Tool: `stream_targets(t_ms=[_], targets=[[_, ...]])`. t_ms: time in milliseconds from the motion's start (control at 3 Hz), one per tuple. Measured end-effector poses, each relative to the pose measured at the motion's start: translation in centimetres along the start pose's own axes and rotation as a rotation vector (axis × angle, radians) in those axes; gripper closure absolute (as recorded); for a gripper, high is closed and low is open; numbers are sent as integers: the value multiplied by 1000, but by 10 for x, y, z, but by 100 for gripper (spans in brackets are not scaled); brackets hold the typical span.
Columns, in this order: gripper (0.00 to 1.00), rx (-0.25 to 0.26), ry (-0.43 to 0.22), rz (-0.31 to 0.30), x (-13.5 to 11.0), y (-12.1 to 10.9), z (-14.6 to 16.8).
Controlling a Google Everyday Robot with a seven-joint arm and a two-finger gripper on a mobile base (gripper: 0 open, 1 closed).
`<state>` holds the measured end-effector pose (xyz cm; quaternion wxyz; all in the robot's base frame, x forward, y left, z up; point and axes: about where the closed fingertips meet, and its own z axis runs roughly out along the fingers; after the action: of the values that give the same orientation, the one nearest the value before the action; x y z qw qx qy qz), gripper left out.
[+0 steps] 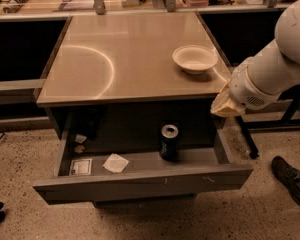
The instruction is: Pick pepsi can from top drawer and place on counter
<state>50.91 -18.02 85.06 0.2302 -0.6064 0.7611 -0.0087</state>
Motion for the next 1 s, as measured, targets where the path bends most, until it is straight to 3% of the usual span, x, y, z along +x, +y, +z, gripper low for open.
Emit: stream_targets(t_ms=[333,1000], targets=[[100,-37,-32,10,16,12,35],[58,-75,-177,76,23,20,85]])
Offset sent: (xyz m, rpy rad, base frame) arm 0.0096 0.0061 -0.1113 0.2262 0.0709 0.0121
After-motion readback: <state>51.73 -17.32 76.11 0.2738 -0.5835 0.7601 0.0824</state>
